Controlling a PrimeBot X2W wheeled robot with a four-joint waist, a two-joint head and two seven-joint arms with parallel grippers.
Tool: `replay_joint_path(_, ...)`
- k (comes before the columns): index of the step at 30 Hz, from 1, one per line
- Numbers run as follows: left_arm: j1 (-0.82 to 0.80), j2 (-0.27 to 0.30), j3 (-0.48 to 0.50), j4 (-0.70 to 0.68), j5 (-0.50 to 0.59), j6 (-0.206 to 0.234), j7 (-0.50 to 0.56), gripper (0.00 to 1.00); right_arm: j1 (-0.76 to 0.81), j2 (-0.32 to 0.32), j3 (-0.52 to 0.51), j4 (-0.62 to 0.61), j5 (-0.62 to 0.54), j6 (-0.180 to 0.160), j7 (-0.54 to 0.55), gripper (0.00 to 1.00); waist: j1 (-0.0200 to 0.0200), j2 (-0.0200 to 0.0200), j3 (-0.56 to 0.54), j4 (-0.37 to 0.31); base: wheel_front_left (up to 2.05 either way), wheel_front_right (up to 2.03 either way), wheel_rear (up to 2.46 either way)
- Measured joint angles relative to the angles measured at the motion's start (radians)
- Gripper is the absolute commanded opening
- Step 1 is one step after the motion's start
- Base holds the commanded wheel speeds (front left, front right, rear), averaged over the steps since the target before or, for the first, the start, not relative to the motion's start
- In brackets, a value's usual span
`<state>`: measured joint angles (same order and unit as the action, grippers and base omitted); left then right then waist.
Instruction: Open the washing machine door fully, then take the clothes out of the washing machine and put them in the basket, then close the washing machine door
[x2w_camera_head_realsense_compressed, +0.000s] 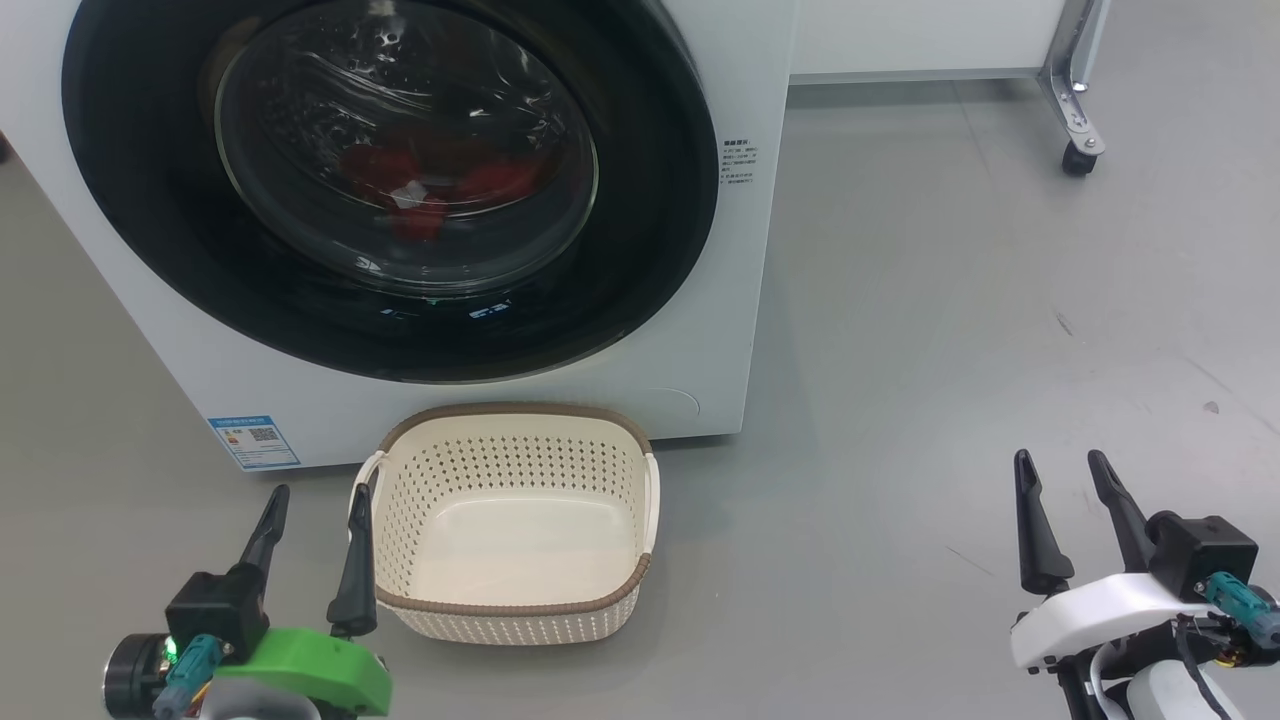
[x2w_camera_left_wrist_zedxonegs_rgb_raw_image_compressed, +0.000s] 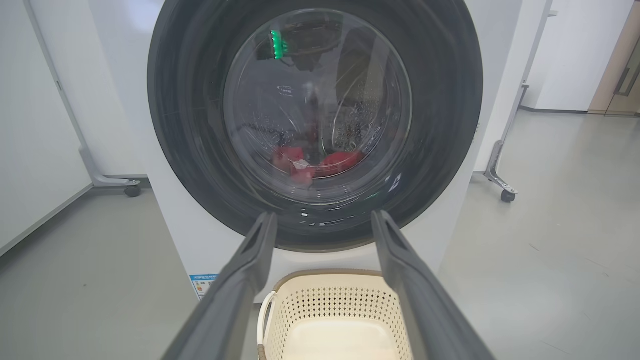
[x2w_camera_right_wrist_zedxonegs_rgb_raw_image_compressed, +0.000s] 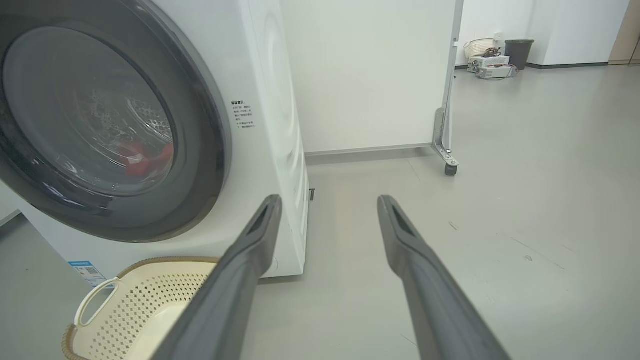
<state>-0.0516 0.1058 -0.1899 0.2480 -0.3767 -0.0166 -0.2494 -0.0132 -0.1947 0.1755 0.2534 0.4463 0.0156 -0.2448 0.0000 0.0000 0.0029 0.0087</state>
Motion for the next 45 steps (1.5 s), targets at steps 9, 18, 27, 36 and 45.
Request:
replay_joint_path(9,0.000,-0.006,0.019,0.010,0.001,0.000,0.000,1.00,0.000,0.015,-0.001,0.000,-0.010,-0.001,0.000,1.00,0.0000,0.0000,0.000,0.000,0.00,0.00,0.00)
replay_joint_path(18,0.000,-0.019,0.029,0.018,0.010,0.000,0.000,1.00,0.001,0.029,-0.008,0.000,-0.018,-0.001,0.000,1.00,0.0000,0.0000,0.001,-0.001,0.00,0.00,0.00)
replay_joint_path(27,0.000,-0.022,0.041,0.023,0.022,-0.007,0.000,1.00,0.001,0.031,-0.013,0.000,-0.020,0.004,0.000,0.00,0.0000,0.0000,0.004,-0.001,0.00,0.00,0.00)
replay_joint_path(36,0.000,-0.027,0.054,0.023,0.028,-0.012,0.000,1.00,0.001,0.036,-0.016,-0.001,-0.018,0.028,0.000,0.00,0.0000,0.0000,0.010,-0.001,0.00,0.00,0.00)
replay_joint_path(45,0.000,-0.031,0.061,0.019,0.035,-0.020,0.000,1.00,0.001,0.065,-0.037,0.000,0.051,0.056,0.000,0.00,0.0000,0.0000,0.029,-0.001,0.00,0.00,0.00)
